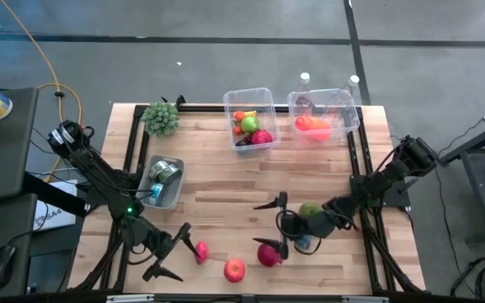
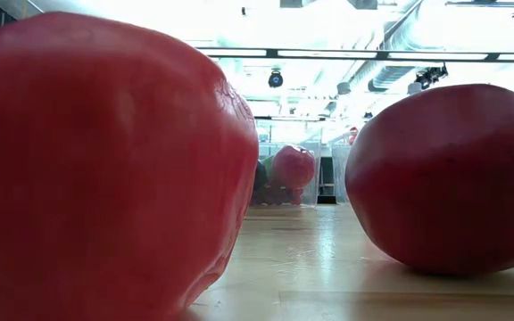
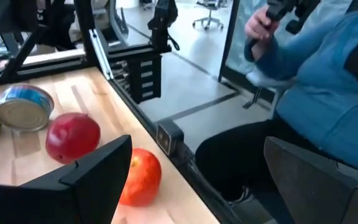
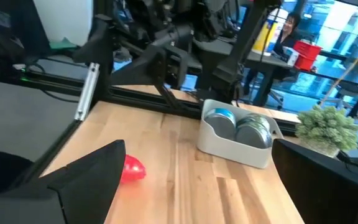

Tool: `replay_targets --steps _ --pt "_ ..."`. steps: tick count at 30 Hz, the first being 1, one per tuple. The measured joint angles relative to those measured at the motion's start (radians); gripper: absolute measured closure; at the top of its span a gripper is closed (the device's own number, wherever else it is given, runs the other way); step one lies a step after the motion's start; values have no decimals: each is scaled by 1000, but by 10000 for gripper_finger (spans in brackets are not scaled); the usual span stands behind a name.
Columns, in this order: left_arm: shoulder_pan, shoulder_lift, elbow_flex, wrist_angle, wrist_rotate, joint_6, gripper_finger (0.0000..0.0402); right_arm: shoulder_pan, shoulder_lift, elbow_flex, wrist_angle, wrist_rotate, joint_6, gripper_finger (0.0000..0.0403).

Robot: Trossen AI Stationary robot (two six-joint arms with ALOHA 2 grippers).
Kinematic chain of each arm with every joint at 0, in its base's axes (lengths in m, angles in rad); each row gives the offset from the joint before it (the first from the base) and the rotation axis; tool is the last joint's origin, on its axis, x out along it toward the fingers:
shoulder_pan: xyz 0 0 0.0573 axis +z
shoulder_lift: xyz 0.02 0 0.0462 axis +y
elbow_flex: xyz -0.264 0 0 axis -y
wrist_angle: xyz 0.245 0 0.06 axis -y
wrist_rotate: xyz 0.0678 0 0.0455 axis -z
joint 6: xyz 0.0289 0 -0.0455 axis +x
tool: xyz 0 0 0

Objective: Pick & Place Food Item
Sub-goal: Put the dragon fruit into the left transparent bin

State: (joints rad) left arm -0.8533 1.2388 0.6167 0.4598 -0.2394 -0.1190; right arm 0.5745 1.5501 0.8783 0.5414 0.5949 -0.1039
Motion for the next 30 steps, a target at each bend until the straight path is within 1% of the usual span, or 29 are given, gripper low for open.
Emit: replay_targets --steps 3,7,10,12,16,19,23,25,30 --pt "6 1 0 -10 0 33 46 11 0 0 16 0 6 9" --pt "-9 15 0 -47 3 126 46 30 0 0 41 0 7 9" --pt "-22 21 0 -91 74 186 46 49 0 0 71 0 7 9" --pt "-29 30 0 -101 108 197 46 58 0 0 74 0 7 9" --pt "-36 73 0 -95 113 219 46 68 0 0 73 0 10 9" --pt "-15 129 0 -96 113 261 46 67 0 0 71 0 48 9" --pt "26 195 0 -88 57 274 46 67 0 0 65 1 75 9" --pt "44 217 0 -91 59 274 46 67 0 0 55 0 84 9" --pt "74 234 0 -103 108 325 46 67 0 0 49 0 84 9"
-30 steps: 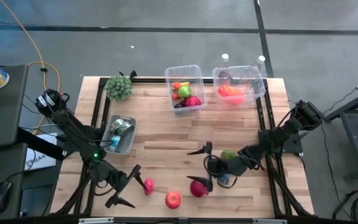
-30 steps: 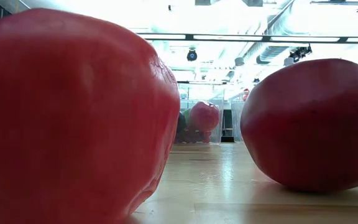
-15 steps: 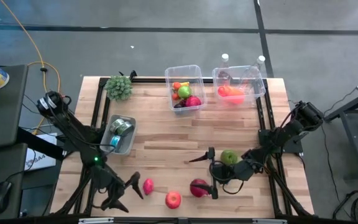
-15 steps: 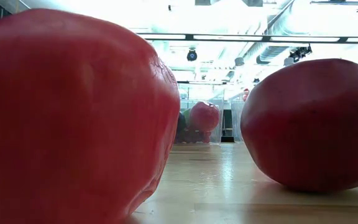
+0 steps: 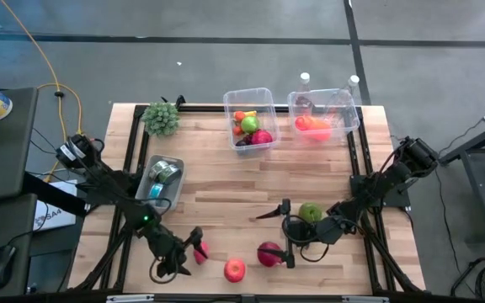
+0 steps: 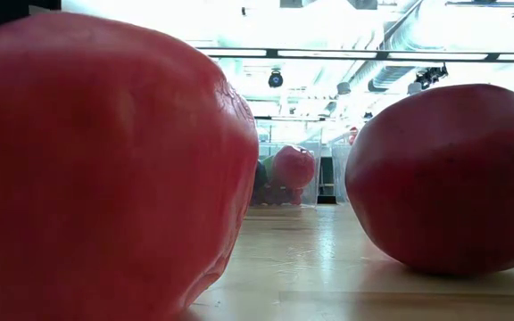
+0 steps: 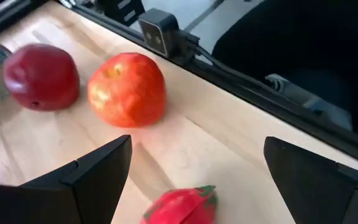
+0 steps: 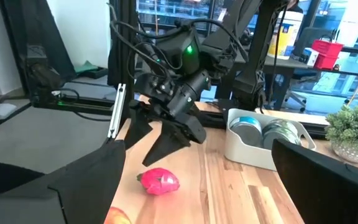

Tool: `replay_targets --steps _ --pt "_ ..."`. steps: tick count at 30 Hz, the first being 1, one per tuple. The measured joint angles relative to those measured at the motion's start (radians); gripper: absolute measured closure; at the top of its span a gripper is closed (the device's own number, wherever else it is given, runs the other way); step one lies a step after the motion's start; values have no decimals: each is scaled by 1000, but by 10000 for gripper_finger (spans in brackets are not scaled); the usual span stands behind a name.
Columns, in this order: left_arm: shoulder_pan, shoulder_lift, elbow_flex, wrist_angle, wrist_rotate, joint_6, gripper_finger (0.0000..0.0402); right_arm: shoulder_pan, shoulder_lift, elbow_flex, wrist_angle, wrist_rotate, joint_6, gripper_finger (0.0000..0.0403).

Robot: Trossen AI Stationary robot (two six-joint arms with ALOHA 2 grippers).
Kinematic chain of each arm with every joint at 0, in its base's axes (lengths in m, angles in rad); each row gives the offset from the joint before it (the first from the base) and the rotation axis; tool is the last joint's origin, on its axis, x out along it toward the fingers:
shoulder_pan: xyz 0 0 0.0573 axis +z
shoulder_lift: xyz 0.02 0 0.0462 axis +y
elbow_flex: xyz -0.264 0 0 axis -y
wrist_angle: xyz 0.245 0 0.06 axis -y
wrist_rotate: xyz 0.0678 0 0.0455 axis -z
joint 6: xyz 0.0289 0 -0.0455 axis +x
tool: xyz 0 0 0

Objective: Pick & Place Food Item
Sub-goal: Put the dragon fruit into the left transparent bin

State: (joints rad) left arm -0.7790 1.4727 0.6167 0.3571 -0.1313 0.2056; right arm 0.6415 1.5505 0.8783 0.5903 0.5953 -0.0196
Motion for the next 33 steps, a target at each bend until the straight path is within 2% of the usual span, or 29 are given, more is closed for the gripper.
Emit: replay_targets --steps 5,11,15,23,33 --pt "38 0 0 -50 14 12 46 -7 0 0 17 -1 12 9" --pt "91 0 0 -139 96 -11 46 -8 0 0 -5 -55 42 9" --pt "112 4 0 -179 144 22 46 -8 11 0 -2 -53 43 9" --pt "136 76 0 -174 192 115 46 -34 13 0 -3 -54 76 9" --pt "173 78 0 -120 235 190 46 -38 27 0 -3 -52 77 9"
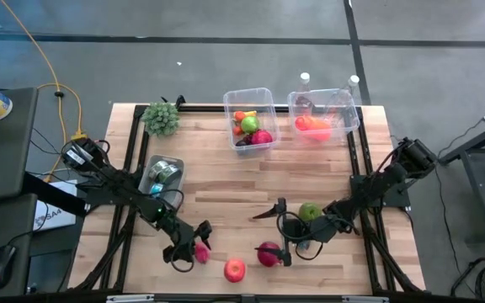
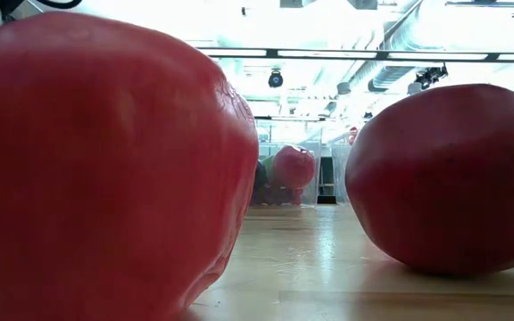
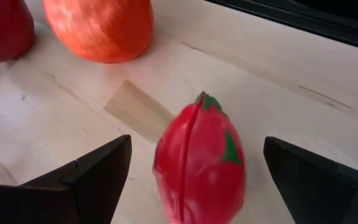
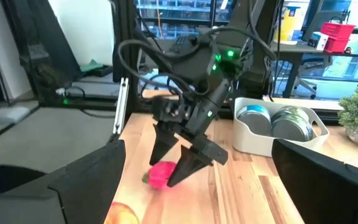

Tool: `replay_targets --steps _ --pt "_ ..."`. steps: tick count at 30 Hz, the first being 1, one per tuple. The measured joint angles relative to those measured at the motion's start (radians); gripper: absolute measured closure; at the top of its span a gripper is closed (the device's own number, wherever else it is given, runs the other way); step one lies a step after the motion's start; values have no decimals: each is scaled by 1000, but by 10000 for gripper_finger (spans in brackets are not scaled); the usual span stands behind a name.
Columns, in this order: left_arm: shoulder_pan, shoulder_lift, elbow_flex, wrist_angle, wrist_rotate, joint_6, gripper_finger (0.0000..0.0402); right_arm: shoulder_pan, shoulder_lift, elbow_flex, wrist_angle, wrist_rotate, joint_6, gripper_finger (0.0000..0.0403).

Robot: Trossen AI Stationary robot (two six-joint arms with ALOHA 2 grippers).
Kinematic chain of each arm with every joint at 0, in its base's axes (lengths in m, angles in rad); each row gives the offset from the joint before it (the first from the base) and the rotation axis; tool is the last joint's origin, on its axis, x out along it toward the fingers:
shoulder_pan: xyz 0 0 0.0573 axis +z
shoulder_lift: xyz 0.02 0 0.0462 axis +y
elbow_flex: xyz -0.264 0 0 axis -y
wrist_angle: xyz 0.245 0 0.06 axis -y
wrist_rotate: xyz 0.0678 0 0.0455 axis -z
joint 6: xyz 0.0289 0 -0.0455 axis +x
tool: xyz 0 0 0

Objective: Pick & Place Food Item
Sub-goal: Put the dragon fruit into the left transparent bin

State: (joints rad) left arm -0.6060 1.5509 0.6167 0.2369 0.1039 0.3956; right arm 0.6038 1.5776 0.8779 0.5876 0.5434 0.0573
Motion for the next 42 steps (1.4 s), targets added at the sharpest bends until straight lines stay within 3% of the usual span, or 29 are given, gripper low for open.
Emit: replay_targets --steps 9,22,27,42 --pt "5 0 0 9 -1 0 52 -4 0 0 -4 0 2 9" --pt "14 49 0 19 30 -66 156 -17 0 0 -1 -41 2 9" --pt "30 99 0 72 111 -99 163 -17 0 0 8 -53 2 9" --pt "26 98 0 118 99 -146 192 -30 0 0 7 -52 -4 9"
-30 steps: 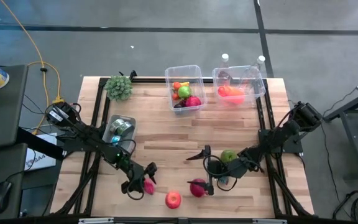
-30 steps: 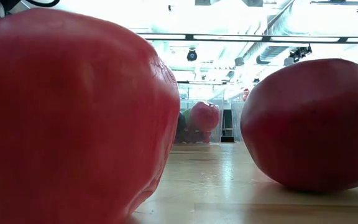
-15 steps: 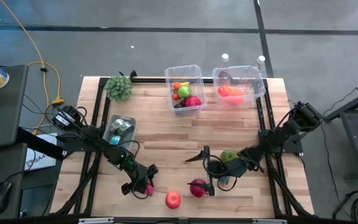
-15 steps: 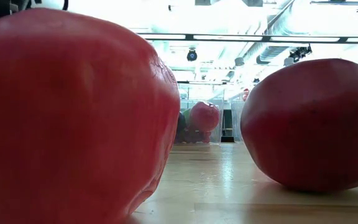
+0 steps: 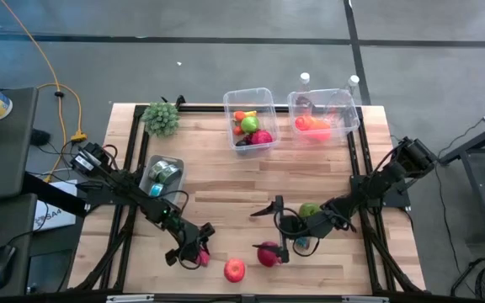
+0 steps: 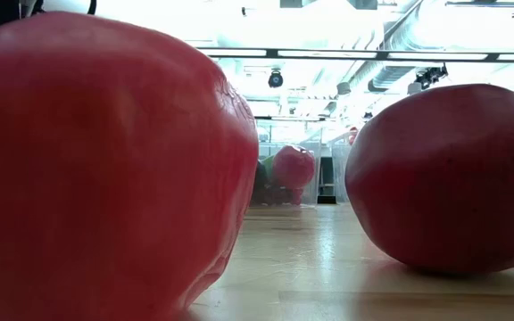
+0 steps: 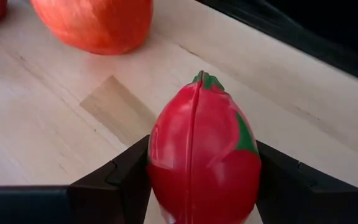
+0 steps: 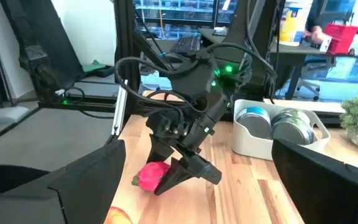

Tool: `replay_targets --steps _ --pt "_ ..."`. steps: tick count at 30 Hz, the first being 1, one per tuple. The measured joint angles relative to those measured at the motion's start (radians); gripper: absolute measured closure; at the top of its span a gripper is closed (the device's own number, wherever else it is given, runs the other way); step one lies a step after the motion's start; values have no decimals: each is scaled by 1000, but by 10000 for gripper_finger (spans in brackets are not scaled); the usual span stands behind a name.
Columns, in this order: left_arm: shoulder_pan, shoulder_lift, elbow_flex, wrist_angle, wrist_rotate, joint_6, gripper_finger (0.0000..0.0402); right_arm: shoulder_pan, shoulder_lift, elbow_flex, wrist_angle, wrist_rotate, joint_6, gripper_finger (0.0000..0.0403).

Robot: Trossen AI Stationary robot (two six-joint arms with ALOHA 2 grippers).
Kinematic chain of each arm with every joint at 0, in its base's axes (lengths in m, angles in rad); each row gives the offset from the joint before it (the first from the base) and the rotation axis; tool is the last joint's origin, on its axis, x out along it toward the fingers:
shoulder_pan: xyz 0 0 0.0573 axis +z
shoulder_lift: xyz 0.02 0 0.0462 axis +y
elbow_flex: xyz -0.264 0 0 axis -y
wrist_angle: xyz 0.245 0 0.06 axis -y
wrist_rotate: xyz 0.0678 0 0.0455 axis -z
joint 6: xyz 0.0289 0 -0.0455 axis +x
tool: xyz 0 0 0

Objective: Pick & Place Food Item
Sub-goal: Put the dragon fruit into the left transparent bin

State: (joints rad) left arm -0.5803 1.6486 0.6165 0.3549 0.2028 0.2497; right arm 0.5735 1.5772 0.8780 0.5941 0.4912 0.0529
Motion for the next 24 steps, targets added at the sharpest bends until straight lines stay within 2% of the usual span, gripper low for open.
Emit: replay_targets --steps 2,5,7,11,13,16,20,24 --pt "0 -10 0 26 -17 -102 192 0 0 0 1 -18 29 9" --pt "2 -48 19 69 -88 -373 193 5 0 0 40 -97 55 9" --pt "11 -84 29 70 -120 -461 193 16 -1 0 82 -145 52 9" --pt "42 -207 32 60 -147 -488 194 49 -1 0 116 -154 59 9" --pt "80 -288 34 15 -229 -555 194 67 -1 0 118 -108 107 9" --pt "185 -401 33 -99 -300 -547 194 96 -1 0 119 -21 160 9" --pt "357 -494 33 -143 -247 -546 195 134 -1 0 115 68 164 9" --pt "545 -500 32 -130 -194 -479 195 165 -1 0 113 133 165 9"
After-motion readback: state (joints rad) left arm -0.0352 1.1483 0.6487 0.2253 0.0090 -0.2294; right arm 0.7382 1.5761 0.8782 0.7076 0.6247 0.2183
